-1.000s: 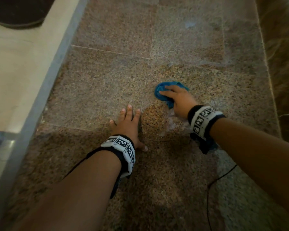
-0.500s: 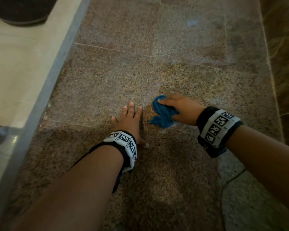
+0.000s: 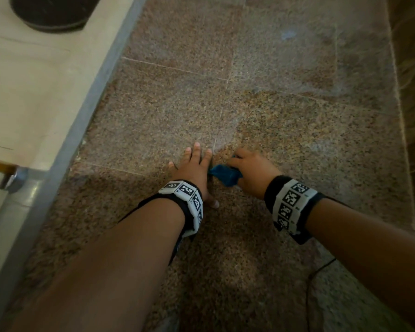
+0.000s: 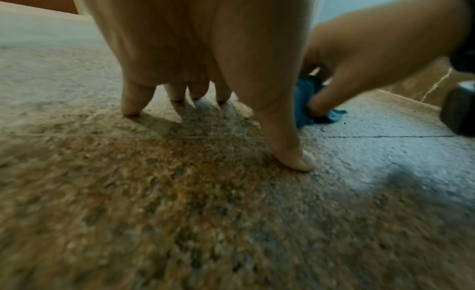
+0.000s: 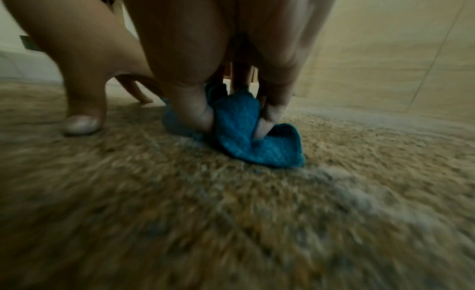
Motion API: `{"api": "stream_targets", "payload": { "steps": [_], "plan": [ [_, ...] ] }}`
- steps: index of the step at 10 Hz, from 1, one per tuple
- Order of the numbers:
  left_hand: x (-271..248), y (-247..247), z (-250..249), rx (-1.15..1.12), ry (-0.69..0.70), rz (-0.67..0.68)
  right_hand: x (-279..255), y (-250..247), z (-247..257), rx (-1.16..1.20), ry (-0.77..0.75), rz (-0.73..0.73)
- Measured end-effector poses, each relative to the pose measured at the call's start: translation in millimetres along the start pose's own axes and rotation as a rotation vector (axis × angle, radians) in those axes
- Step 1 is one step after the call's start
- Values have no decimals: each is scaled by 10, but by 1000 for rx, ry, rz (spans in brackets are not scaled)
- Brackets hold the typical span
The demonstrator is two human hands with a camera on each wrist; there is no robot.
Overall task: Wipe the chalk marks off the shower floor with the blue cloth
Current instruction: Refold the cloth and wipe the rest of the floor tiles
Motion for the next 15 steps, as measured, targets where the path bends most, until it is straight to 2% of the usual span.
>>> {"api": "stream_targets", "payload": {
  "steps": [1, 2, 3, 4, 5, 6, 7, 8, 9, 10, 12, 13, 14, 15],
  "plan": [
    [2, 2, 7, -1, -3, 2, -73, 103, -15, 20, -6, 21],
    [13, 15, 9, 8, -4, -3, -149, 95, -191, 322, 120, -10],
    [22, 20, 17, 9, -4, -5, -285, 22, -467, 812, 416, -154],
    [24, 9, 13, 15, -6, -4, -349, -2, -612, 1331, 623, -261],
    [28, 12, 17, 16, -5, -11, -314, 59, -640, 1607, 696, -261],
    [31, 16, 22, 22, -6, -11, -275, 129, -704, 1343, 690, -243],
    [35, 12, 24, 23, -8, -4, -271, 105, -733, 972, 597, -275],
    [33, 12, 23, 26, -10, -2, -276, -7, -733, 583, 481, -372],
    [31, 17, 26, 31, -7, -10, -241, 2, -669, 222, 305, -320],
    [27, 11, 31, 32, -6, -9, -252, 88, -531, -74, 147, -125],
    [26, 16, 29, 33, -4, -4, -495, 181, -514, -203, 85, 156],
    [34, 16, 24, 30, -4, -4, -579, 192, -508, -314, -6, 194],
    [33, 17, 22, 32, -10, -3, -568, 159, -499, -334, -64, 149],
    [34, 30, 24, 27, -7, -6, -544, 147, -556, -217, -40, 54]
  ]
}}
Point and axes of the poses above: each hand's wrist, its own x-axis towards the middle knuckle, its own y-axis out of the palm, z = x × y, the point moved 4 cm from there along x, towards the middle knuckle, and after that the axes turned 4 degrees about -x, right-handed, at the moved point
